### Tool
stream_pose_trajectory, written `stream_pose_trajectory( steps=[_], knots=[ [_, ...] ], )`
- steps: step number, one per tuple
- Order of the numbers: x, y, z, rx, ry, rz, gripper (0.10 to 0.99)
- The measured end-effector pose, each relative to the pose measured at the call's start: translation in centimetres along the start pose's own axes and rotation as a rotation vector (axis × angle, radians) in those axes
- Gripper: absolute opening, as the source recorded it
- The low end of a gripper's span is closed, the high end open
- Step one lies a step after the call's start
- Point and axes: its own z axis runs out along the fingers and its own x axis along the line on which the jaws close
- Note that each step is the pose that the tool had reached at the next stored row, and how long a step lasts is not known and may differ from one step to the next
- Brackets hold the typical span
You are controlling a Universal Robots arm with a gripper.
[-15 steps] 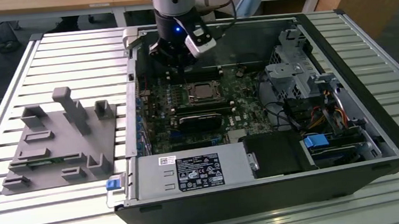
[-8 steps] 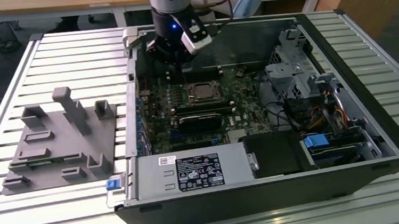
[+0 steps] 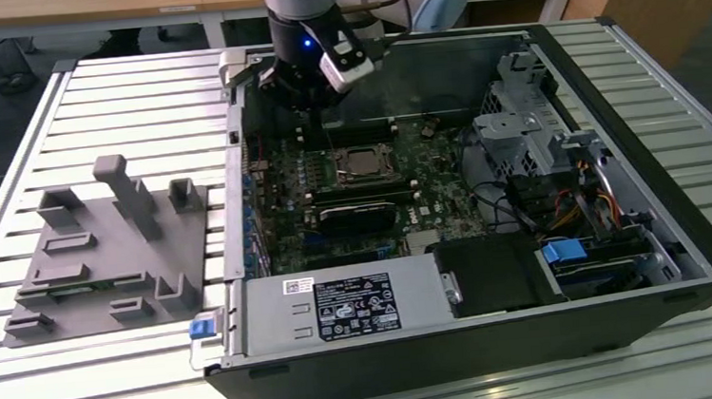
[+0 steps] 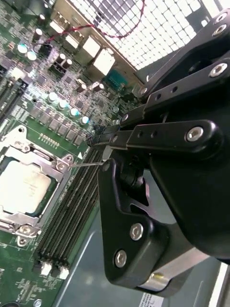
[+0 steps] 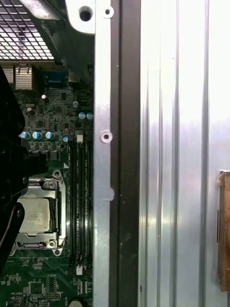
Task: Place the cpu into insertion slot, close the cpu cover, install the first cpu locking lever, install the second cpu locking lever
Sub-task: 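Install the first cpu locking lever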
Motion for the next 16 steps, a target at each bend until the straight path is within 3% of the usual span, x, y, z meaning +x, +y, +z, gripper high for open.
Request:
stream_pose_trajectory(
  steps=[9, 16],
  knots=[
    [-0.21, 0.43, 0.16, 0.0, 0.0001, 0.0, 0.106],
    [-1.52, 0.44, 0.3, 0.0, 0.0004, 0.0, 0.106]
  ],
)
